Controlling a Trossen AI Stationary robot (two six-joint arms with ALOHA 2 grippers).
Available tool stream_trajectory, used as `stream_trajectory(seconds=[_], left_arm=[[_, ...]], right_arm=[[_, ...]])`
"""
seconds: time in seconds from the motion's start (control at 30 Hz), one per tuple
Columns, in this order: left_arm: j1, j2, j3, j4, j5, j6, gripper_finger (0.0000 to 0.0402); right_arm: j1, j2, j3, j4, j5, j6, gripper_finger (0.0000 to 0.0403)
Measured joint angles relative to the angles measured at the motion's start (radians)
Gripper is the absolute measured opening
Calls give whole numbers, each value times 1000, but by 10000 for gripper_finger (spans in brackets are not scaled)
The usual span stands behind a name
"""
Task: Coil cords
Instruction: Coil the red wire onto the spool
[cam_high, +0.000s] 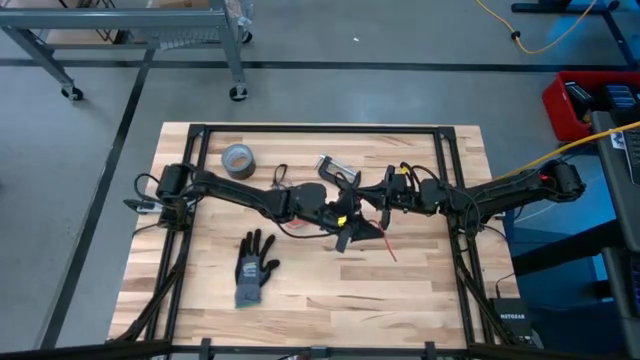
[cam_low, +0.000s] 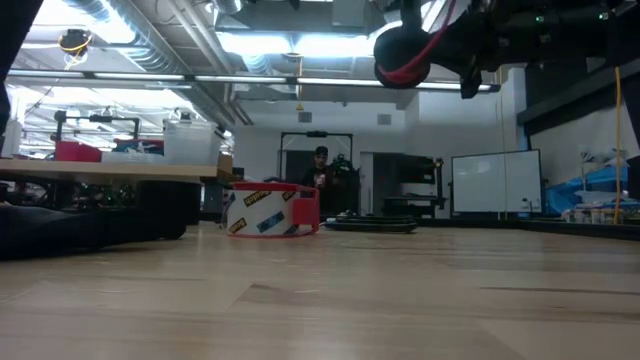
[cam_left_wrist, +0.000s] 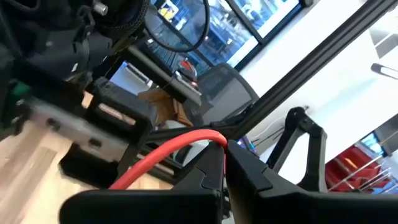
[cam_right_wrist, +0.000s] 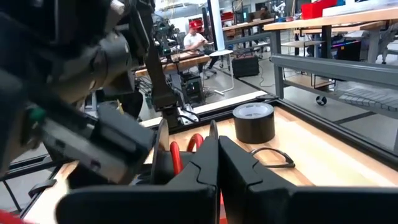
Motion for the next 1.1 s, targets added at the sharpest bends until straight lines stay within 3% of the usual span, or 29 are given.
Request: stream_trajectory(seconds=[0.5,0.73,1.1], left_arm=[[-2,37,120,-14,24,62,0],[-22,37,120,-162,26,66,0],[-58,36,121,-316,-44,250,0]], right_arm=[[1,-1,1,-1,-9,3,5],[1,0,1,-6,-1,0,5],[0,0,0,18,-43,30,5]])
